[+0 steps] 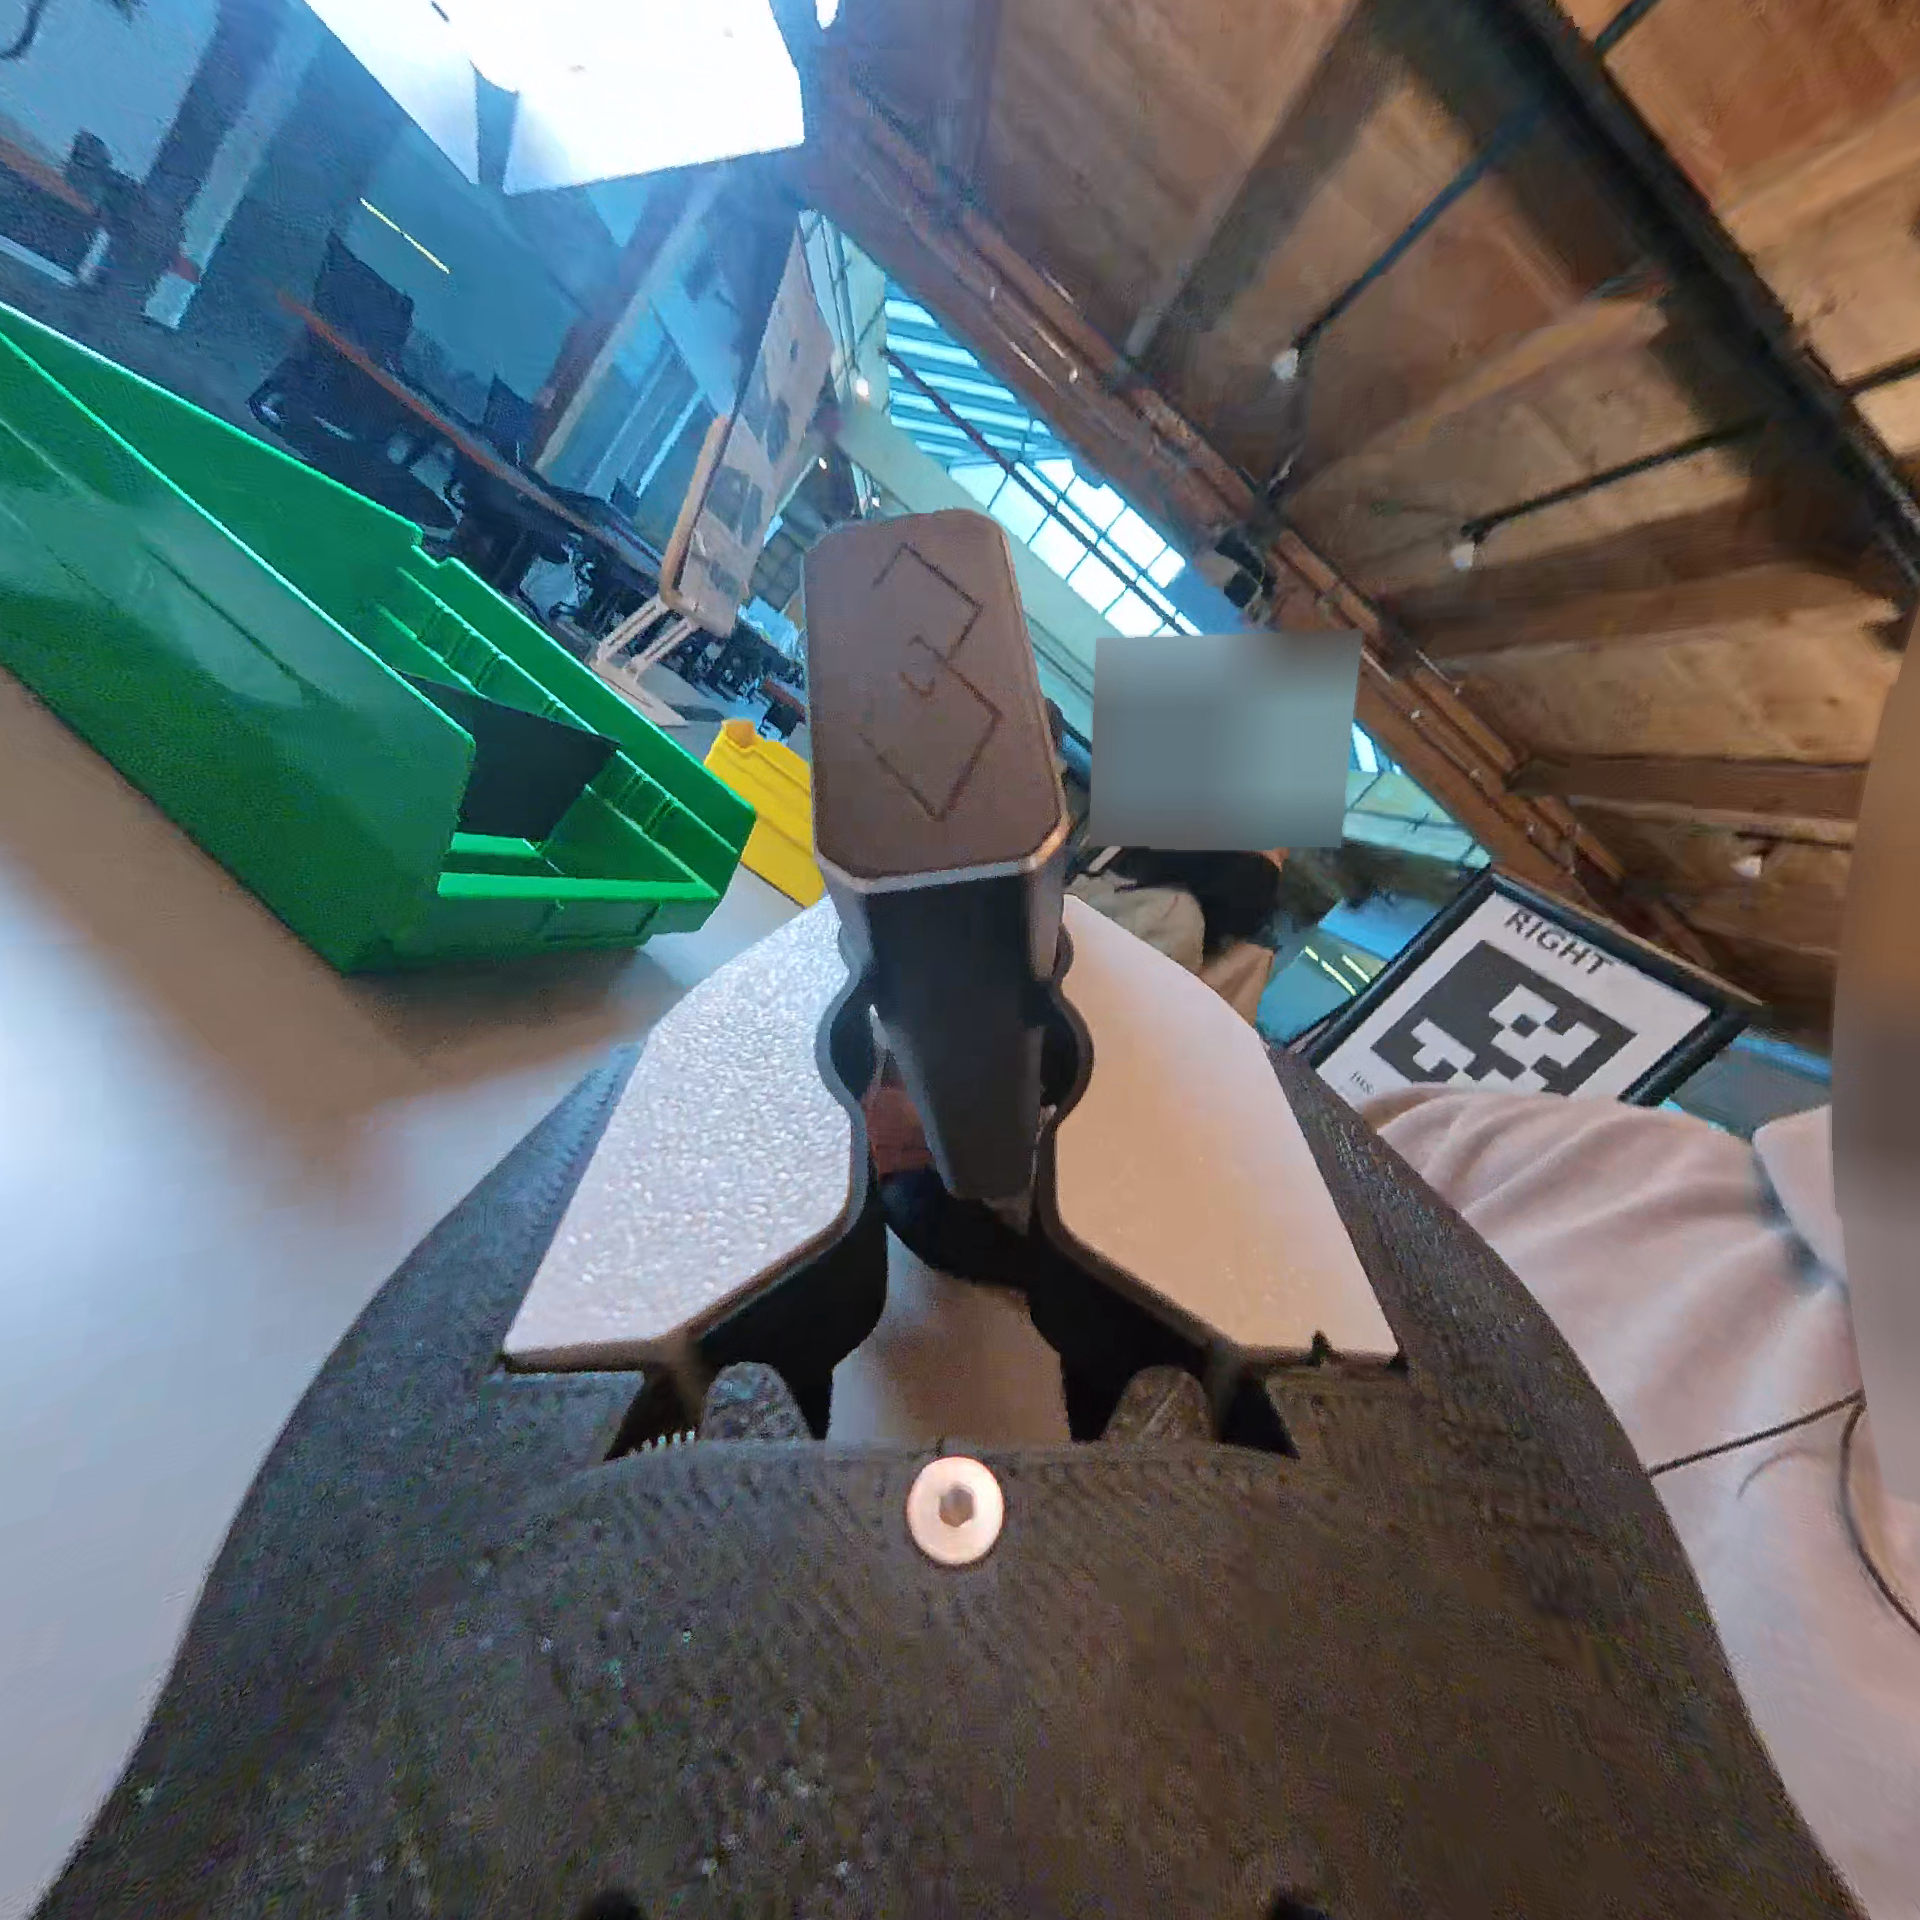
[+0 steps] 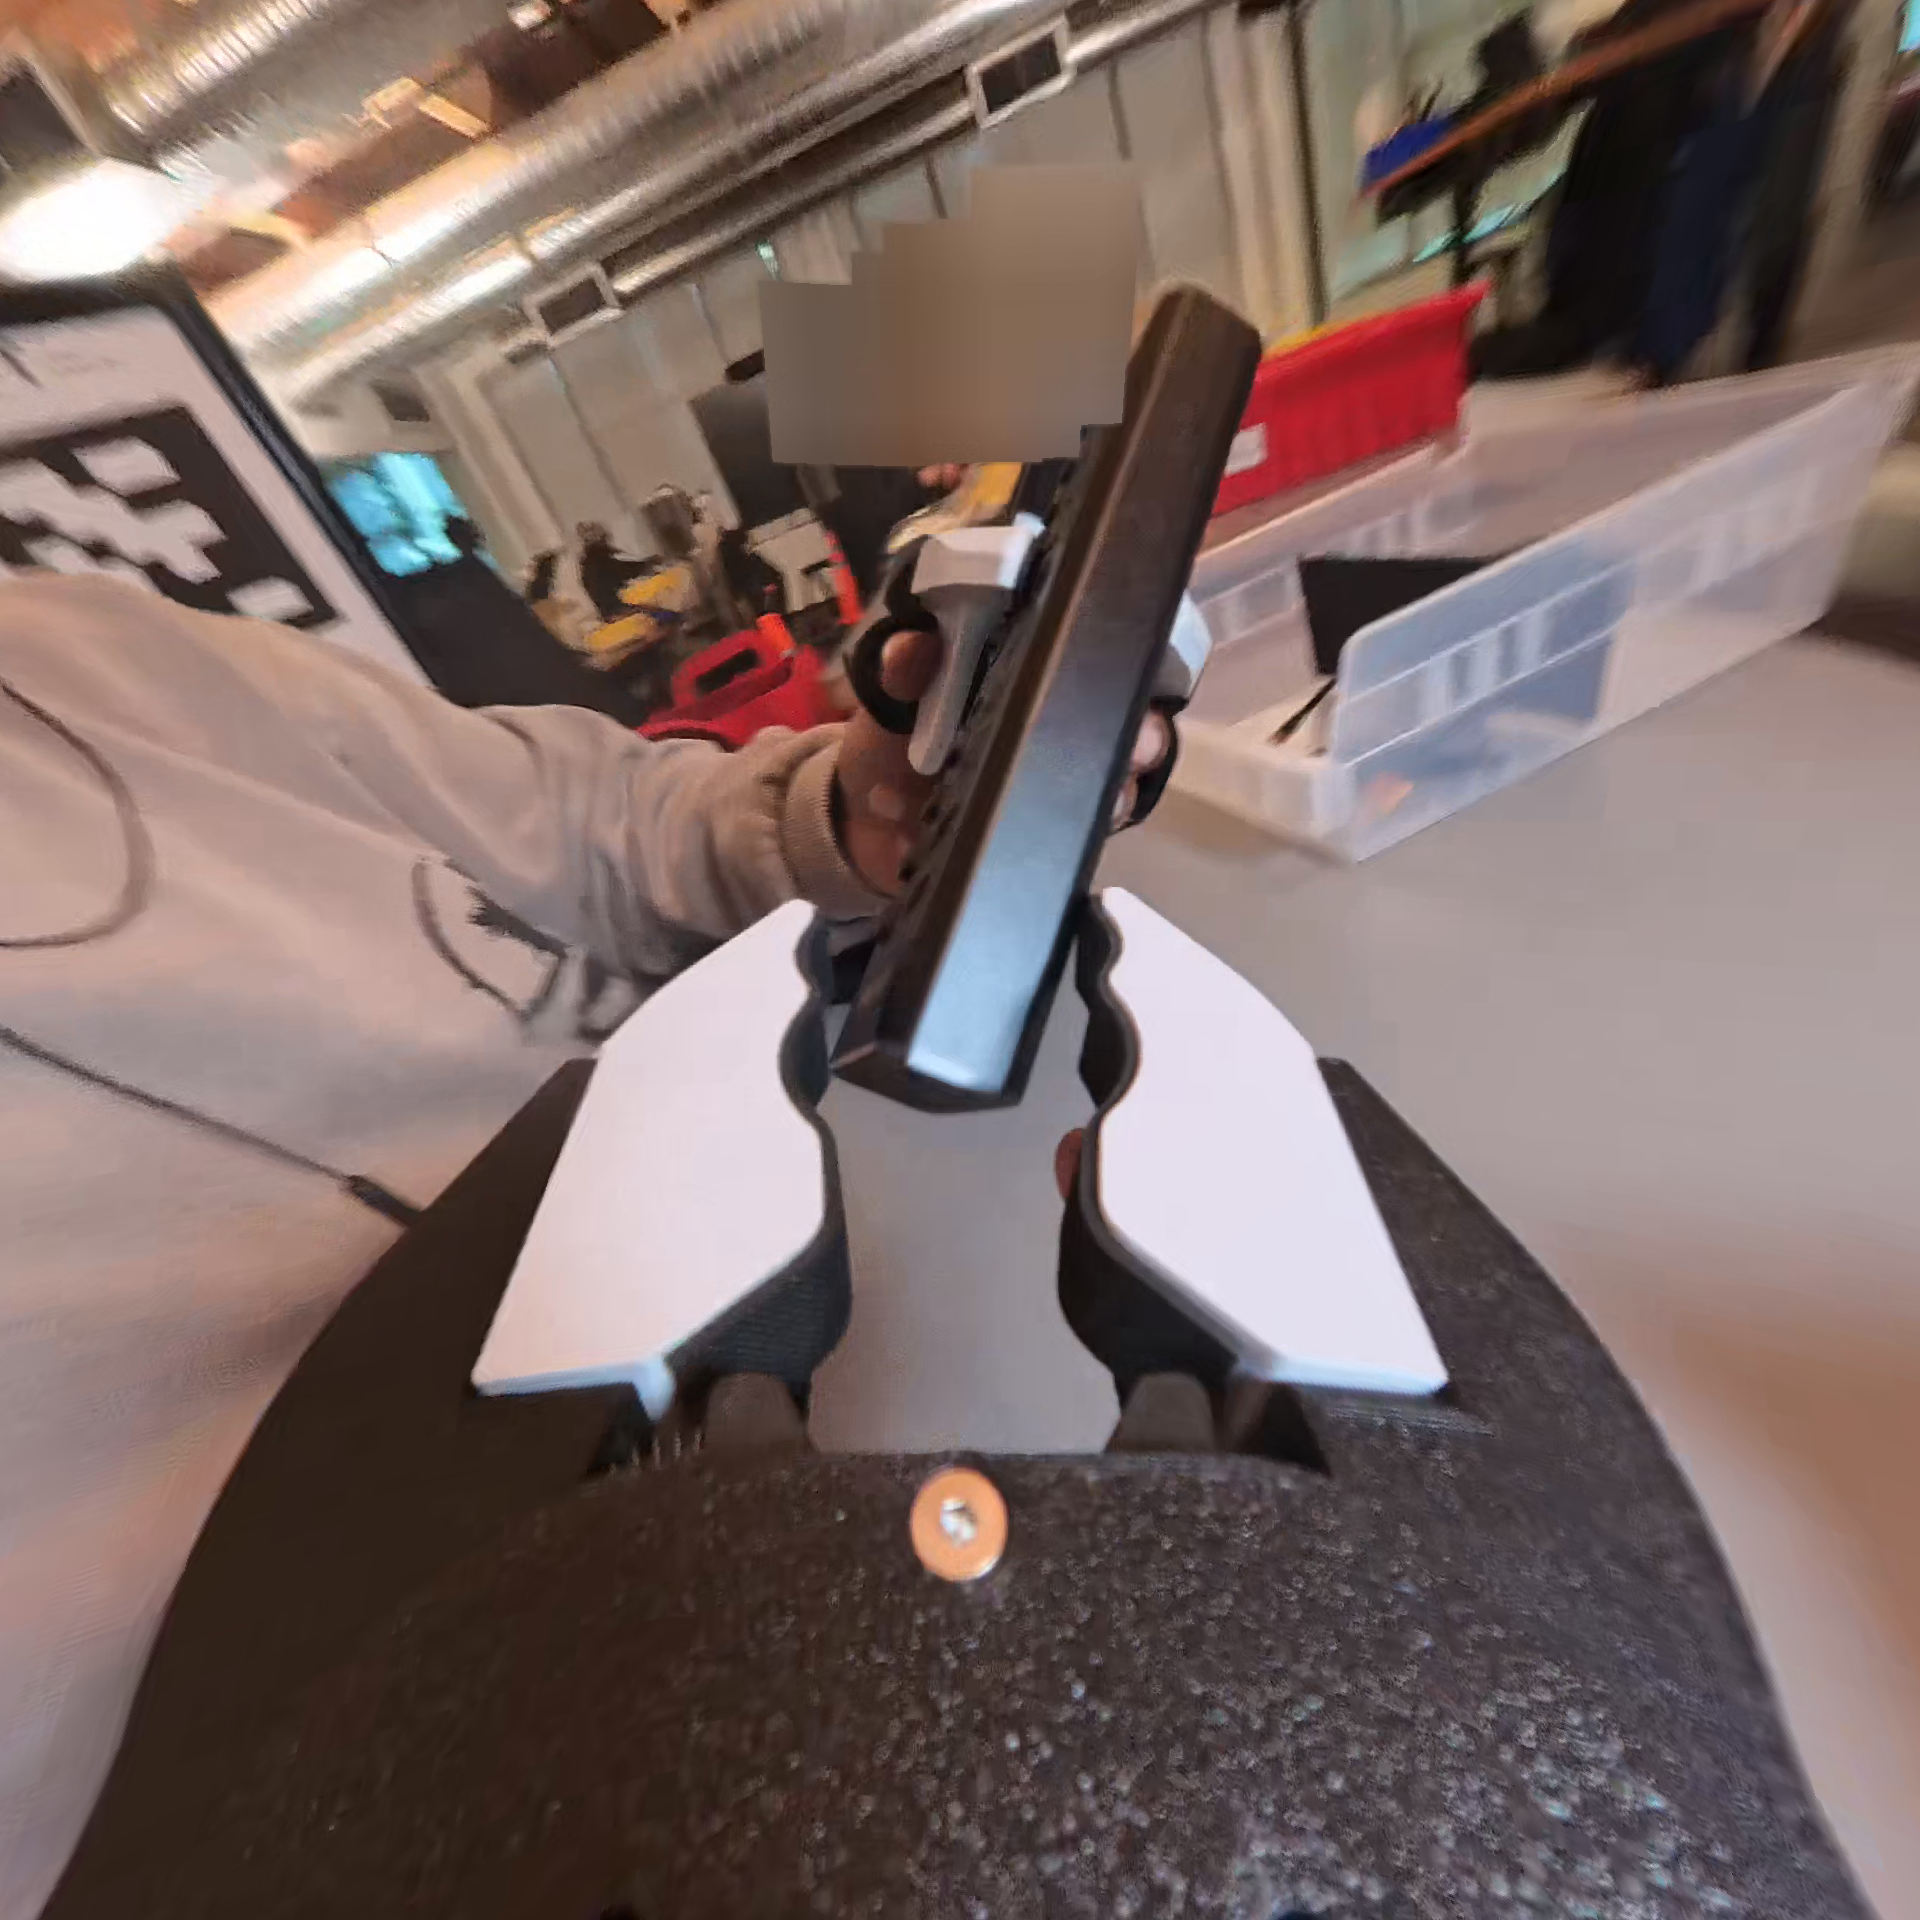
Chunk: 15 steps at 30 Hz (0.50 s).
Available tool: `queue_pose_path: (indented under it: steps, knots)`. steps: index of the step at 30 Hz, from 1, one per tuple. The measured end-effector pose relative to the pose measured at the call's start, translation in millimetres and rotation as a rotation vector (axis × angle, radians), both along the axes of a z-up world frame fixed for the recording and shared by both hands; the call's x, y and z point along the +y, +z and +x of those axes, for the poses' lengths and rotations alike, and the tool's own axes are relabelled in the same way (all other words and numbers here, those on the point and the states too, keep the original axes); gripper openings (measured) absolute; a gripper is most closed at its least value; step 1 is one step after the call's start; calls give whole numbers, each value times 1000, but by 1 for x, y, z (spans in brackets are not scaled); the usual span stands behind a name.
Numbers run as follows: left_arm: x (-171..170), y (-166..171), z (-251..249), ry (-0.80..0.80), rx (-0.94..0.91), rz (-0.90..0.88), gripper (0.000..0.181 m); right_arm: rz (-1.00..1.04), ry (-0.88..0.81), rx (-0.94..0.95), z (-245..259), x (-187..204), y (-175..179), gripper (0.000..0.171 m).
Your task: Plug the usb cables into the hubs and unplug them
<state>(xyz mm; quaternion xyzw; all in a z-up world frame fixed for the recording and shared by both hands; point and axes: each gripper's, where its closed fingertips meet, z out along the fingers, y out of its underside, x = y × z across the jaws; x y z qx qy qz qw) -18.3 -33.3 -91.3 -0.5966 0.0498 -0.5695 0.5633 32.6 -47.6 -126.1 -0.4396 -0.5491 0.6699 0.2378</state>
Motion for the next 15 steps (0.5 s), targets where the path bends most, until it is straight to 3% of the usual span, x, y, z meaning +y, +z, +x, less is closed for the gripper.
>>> queue_pose_path:
  steps: [4,8,10,15]
  knots:
    - [11,0,-28,124,-113,-37,29,462,-346,54,-18,20,-14,75]
    - [19,-9,-37,177,-226,-106,29,842,-597,135,-34,24,-11,81]
    - [18,-11,-30,153,-258,-128,29,892,-640,170,-40,25,-7,74]
    - [17,-12,-19,148,-267,-148,29,880,-605,168,-38,24,-5,73]
